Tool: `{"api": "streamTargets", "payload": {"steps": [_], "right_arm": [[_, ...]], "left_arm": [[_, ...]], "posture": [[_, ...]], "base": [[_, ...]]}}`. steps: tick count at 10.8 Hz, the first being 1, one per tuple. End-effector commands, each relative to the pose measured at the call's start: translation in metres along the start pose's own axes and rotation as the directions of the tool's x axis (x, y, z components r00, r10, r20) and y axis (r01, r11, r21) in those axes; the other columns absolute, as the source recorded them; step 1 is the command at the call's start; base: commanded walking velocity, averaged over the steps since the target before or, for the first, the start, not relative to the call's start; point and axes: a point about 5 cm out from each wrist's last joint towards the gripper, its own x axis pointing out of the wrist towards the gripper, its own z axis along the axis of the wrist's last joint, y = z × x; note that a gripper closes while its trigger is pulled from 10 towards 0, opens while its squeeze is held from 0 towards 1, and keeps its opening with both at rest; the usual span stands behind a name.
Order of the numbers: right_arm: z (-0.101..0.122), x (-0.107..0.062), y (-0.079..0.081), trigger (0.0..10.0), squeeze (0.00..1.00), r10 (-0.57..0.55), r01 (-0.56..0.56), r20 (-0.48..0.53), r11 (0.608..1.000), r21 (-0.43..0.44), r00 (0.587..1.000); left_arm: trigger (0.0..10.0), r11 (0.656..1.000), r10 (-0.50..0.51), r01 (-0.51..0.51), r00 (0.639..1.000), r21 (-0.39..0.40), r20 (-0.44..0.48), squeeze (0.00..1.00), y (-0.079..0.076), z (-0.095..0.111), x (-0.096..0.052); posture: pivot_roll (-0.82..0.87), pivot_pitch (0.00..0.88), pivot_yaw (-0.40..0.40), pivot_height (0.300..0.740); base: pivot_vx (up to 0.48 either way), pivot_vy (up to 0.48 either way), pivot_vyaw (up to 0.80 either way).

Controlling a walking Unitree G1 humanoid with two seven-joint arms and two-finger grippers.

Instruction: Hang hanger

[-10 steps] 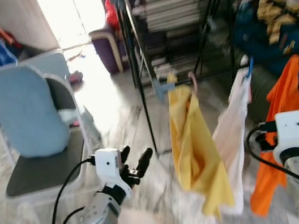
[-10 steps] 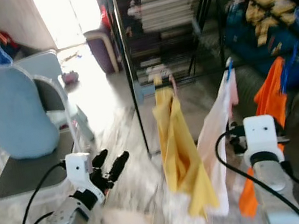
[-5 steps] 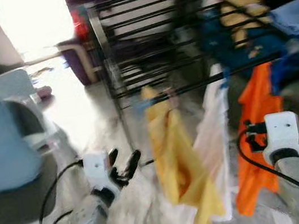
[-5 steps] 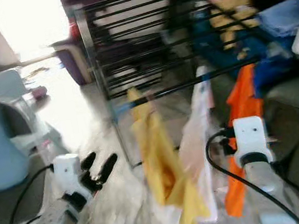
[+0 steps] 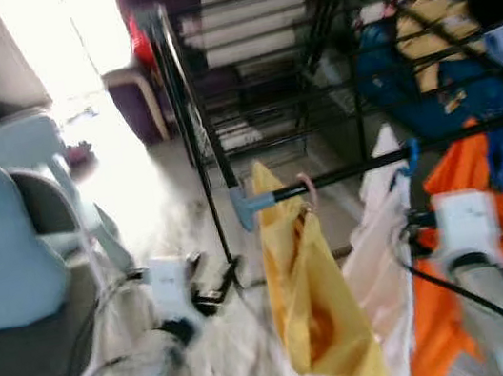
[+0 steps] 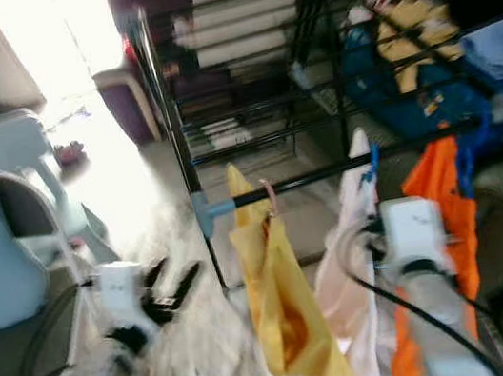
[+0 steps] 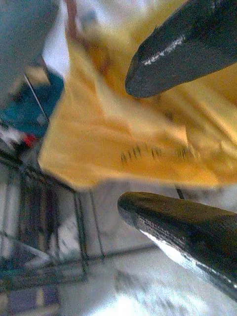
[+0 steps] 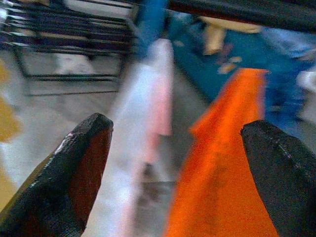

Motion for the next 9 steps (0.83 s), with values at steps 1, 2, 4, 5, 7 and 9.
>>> {"api": "streamTargets", "payload": {"steps": [1,2,4,5,7,9], "right_arm": [[-0.006,-0.001,-0.008,10.0,0.0,-0.012,0.012,-0.03,1.0,-0.001,0.999],[-0.009,-0.002,-0.003,10.0,0.0,0.022,-0.021,-0.048,1.0,0.009,0.999],[-0.016,-0.004,0.006,10.0,0.0,0.076,-0.075,-0.094,0.997,0.02,0.993],[-0.023,-0.005,0.011,10.0,0.0,0.124,-0.118,-0.132,0.991,0.056,0.983],[-0.025,-0.006,0.018,10.0,0.0,0.186,-0.18,-0.15,0.982,0.052,0.971],[-0.025,-0.002,0.021,10.0,0.0,0.206,-0.198,-0.148,0.978,0.07,0.967]], "left_arm": [[10.0,1.0,-0.018,0.018,1.0,-0.002,0.01,0.0,-0.007,0.002,0.004],[10.0,1.0,-0.009,0.009,1.0,-0.002,0.008,0.0,-0.006,0.002,0.004],[10.0,1.0,-0.007,0.007,1.0,-0.001,0.004,0.0,-0.006,0.002,0.004],[10.0,1.0,-0.007,0.007,1.0,0.002,-0.001,0.0,-0.006,0.001,0.004],[10.0,1.0,-0.003,0.003,1.0,0.003,-0.004,0.0,-0.006,0.002,0.005],[10.0,1.0,-0.001,0.001,1.0,0.013,-0.005,0.0,-0.005,0.003,0.006]], "posture": [[-0.15,0.0,0.042,0.74],[-0.16,0.0,0.042,0.74],[-0.16,0.0,0.043,0.74],[-0.16,0.0,0.043,0.74],[-0.15,0.0,0.04,0.74],[-0.15,0.0,0.04,0.74]], "base": [[0.0,0.0,0.0],[0.0,0.0,0.0],[0.0,0.0,0.0],[0.0,0.0,0.0],[0.0,0.0,0.0],[0.0,0.0,0.0]]}}
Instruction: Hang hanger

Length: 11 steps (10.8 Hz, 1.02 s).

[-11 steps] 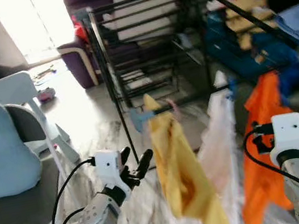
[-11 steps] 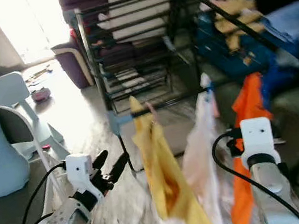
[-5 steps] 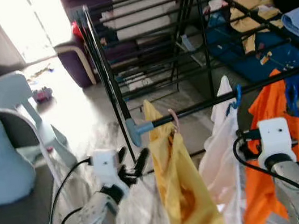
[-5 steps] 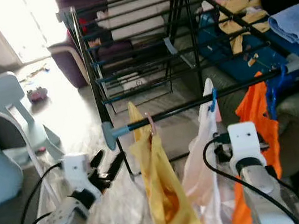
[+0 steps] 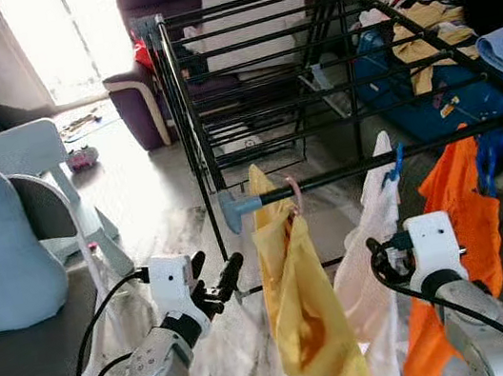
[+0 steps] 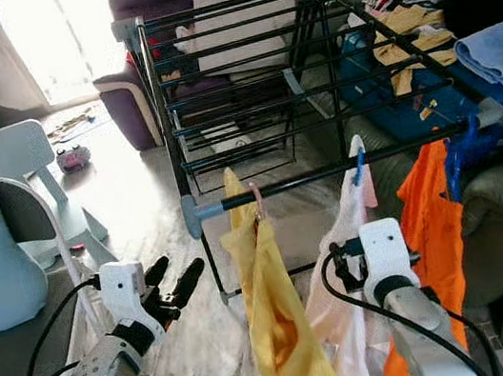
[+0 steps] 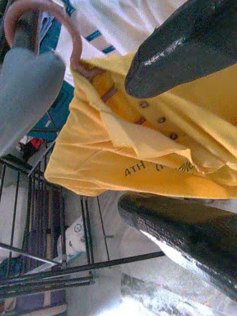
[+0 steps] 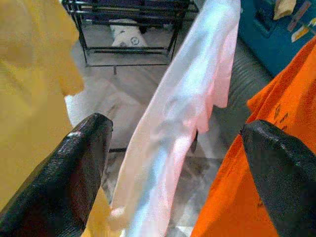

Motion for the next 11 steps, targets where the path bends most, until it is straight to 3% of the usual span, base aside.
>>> {"api": "streamTargets", "payload": {"steps": [1,4,6,8,10,11], "right_arm": [[0.002,0.004,0.0,10.0,0.0,0.014,-0.014,-0.005,1.0,0.02,1.0],[-0.004,0.01,0.005,10.0,0.0,0.079,-0.075,-0.059,0.995,0.071,0.995],[-0.004,0.02,0.019,10.0,0.0,0.192,-0.183,-0.073,0.976,0.117,0.979],[-0.001,0.027,0.025,10.0,0.0,0.228,-0.216,-0.08,0.968,0.131,0.97],[0.004,0.036,0.028,10.0,0.0,0.229,-0.219,-0.074,0.968,0.122,0.971],[0.005,0.044,0.02,10.0,0.0,0.146,-0.136,-0.095,0.986,0.1,0.985]], "left_arm": [[10.0,1.0,0.009,-0.009,1.0,0.022,-0.002,0.0,0.003,0.003,0.002],[10.0,0.998,0.018,-0.018,1.0,0.055,-0.002,0.0,0.009,0.008,0.004],[10.0,0.997,0.021,-0.021,1.0,0.078,-0.002,0.0,0.013,0.01,0.006],[10.0,0.995,0.015,-0.015,1.0,0.095,-0.006,0.0,0.013,0.011,0.008],[10.0,0.993,0.002,-0.002,1.0,0.114,-0.007,0.0,0.012,0.012,0.009],[10.0,0.991,-0.008,0.009,1.0,0.13,-0.008,0.0,0.011,0.012,0.01]], "posture": [[-0.15,0.0,0.038,0.74],[-0.14,0.0,0.037,0.74],[-0.14,0.0,0.043,0.74],[-0.14,0.0,0.045,0.74],[-0.14,0.0,0.045,0.74],[-0.14,0.0,0.046,0.74]], "base": [[0.0,0.0,0.0],[0.0,0.0,0.0],[0.0,0.0,0.0],[0.0,0.0,0.0],[0.0,0.0,0.0],[0.0,0.0,0.0]]}}
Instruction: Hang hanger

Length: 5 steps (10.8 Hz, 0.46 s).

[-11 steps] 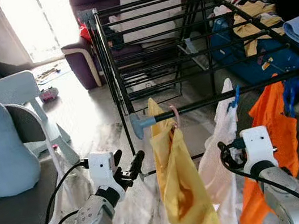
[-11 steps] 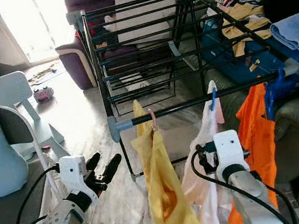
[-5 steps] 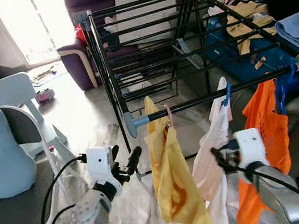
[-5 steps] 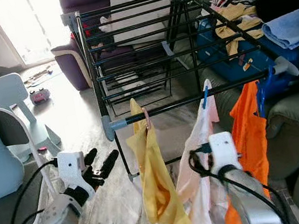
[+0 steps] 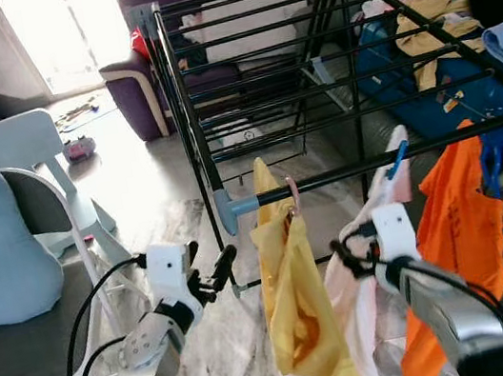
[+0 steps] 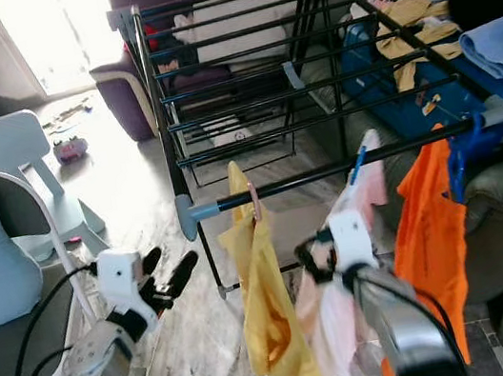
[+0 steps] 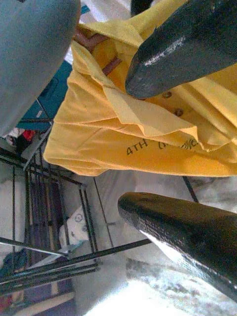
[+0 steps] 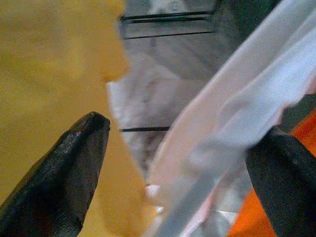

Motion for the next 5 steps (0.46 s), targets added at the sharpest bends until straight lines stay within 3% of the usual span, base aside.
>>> {"api": "streamTargets", "payload": {"steps": [1,3,5], "right_arm": [[-0.001,0.002,-0.009,10.0,0.0,-0.068,0.068,-0.015,0.998,0.009,0.998],[-0.006,-0.004,-0.03,10.0,0.0,-0.192,0.192,-0.036,0.981,0.009,0.981],[-0.004,-0.005,-0.041,10.0,0.0,-0.231,0.231,-0.02,0.973,-0.006,0.973]], "left_arm": [[10.0,0.998,-0.007,0.007,1.0,0.067,0.002,0.0,0.005,0.003,0.002],[10.0,0.998,0.018,-0.019,1.0,0.063,0.012,0.0,0.014,0.008,0.006],[10.0,0.998,-0.009,0.009,1.0,0.057,0.008,0.0,0.008,0.004,0.007]], "posture": [[-0.13,0.0,0.043,0.74],[-0.13,0.0,0.043,0.74],[-0.15,0.0,0.048,0.74]], "base": [[0.0,0.0,0.0],[0.0,0.0,0.0],[0.0,0.0,0.0]]}}
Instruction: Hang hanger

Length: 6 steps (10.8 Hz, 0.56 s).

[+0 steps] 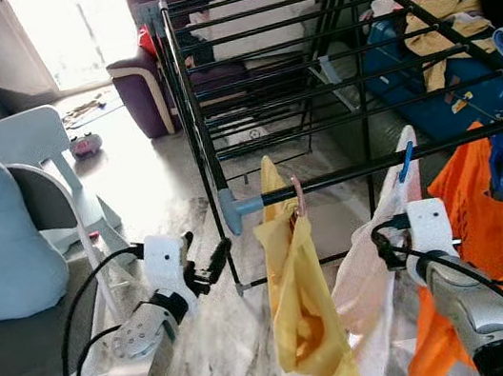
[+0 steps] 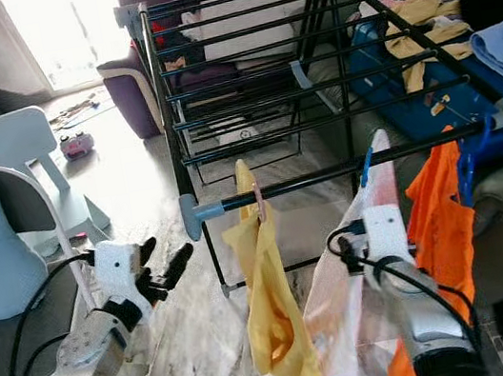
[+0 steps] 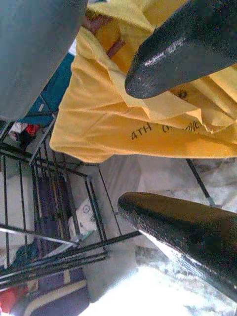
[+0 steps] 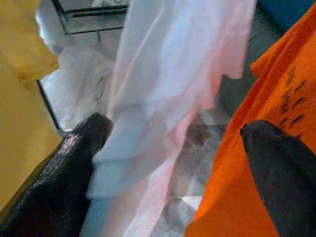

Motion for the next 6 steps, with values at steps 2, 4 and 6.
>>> {"api": "streamTargets", "payload": {"steps": [2,4,6], "right_arm": [[0.011,0.002,-0.01,10.0,0.0,-0.051,0.054,0.052,0.998,-0.044,0.997],[0.021,0.004,0.001,10.0,0.0,0.01,-0.008,0.096,1.0,-0.016,0.995],[0.024,0.008,0.016,10.0,0.0,0.087,-0.087,0.093,0.996,-0.004,0.992]], "left_arm": [[10.0,1.0,-0.028,0.028,1.0,0.009,0.002,0.0,-0.004,0.0,0.002],[10.0,1.0,-0.023,0.023,1.0,0.007,0.003,0.0,-0.002,0.001,0.002],[10.0,1.0,-0.025,0.025,1.0,0.011,0.0,0.0,-0.002,0.0,0.001]], "posture": [[-0.15,0.0,0.051,0.74],[-0.14,0.0,0.052,0.74],[-0.14,0.0,0.051,0.74]], "base": [[0.0,0.0,0.0],[0.0,0.0,0.0],[0.0,0.0,0.0]]}}
